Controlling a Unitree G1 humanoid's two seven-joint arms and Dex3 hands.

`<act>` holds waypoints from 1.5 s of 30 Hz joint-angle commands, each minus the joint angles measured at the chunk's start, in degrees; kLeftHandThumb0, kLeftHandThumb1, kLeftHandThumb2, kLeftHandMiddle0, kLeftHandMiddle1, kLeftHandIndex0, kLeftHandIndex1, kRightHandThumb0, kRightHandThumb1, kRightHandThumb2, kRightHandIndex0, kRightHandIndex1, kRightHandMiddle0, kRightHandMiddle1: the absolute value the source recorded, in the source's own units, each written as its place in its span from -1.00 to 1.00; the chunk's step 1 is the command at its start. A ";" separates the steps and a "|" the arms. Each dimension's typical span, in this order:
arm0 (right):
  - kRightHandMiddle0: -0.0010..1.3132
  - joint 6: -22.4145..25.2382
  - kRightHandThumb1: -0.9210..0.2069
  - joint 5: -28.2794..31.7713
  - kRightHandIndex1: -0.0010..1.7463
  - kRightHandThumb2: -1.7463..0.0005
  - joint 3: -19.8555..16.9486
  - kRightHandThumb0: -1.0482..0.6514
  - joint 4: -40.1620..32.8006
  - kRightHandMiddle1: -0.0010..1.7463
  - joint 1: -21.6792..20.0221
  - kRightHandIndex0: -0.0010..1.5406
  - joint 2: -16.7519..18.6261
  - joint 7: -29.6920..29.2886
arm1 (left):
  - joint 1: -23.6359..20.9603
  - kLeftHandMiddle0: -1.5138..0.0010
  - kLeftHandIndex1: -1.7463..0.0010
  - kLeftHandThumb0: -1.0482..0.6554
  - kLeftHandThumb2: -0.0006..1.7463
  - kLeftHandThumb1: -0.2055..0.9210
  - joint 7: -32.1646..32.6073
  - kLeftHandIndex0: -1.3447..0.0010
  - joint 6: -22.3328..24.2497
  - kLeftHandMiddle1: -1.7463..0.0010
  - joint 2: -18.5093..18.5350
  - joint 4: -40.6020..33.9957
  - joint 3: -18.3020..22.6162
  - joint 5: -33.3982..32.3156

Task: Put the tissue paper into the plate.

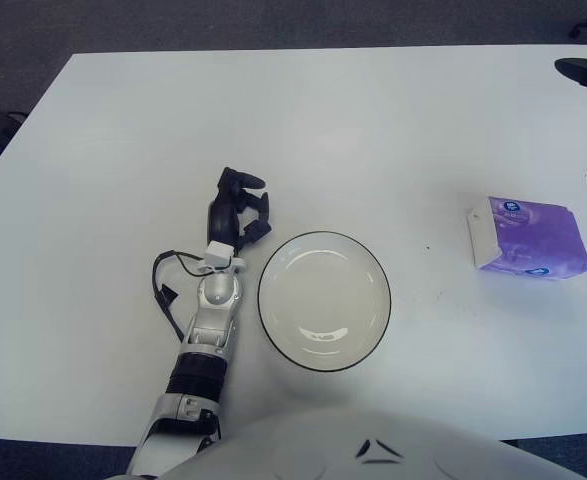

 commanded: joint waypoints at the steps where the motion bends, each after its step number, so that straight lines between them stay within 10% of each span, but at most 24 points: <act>1: -1.00 0.26 -1.00 -0.07 -1.00 0.50 -0.09 -1.00 -0.84 -1.00 -0.45 -1.00 0.63 0.62 | 7.05 0.26 -1.00 -0.22 -0.02 0.58 -0.41 0.50 2.35 -0.99 -0.44 6.91 -0.20 0.18; 10: -1.00 0.56 -1.00 -0.06 -1.00 0.50 -0.41 -1.00 -1.39 -1.00 -0.38 -1.00 0.91 0.96 | 7.30 0.22 -1.00 -0.22 0.00 0.56 -0.59 0.49 1.25 -1.00 -0.11 7.10 -0.07 0.14; 12: -1.00 0.26 -0.97 -4.86 -1.00 0.52 1.34 -1.00 -7.00 -1.00 16.85 -1.00 9.54 5.48 | 7.31 0.24 -1.00 -0.22 0.00 0.55 -0.41 0.48 1.55 -1.00 -0.17 7.08 0.05 0.13; 14: -1.00 1.37 -0.94 -8.38 -1.00 0.53 5.58 -1.00 -7.77 -1.00 21.58 -1.00 10.71 6.30 | 7.34 0.25 -1.00 -0.22 0.00 0.55 -0.30 0.49 1.87 -1.00 -0.23 6.98 0.16 0.11; 22: -1.00 -7.23 -0.90 -10.51 -1.00 0.58 13.48 -1.00 -0.09 -1.00 17.34 -1.00 7.54 2.74 | 7.49 0.28 -1.00 -0.22 -0.01 0.57 0.01 0.49 3.13 -1.00 -0.25 6.46 0.43 0.33; 45: -1.00 -16.48 -0.96 -14.59 -1.00 0.63 14.90 -1.00 4.21 -1.00 19.27 -1.00 9.63 -1.82 | 7.61 0.28 -1.00 -0.22 0.01 0.55 -0.59 0.48 2.74 -1.00 0.27 6.78 1.04 0.23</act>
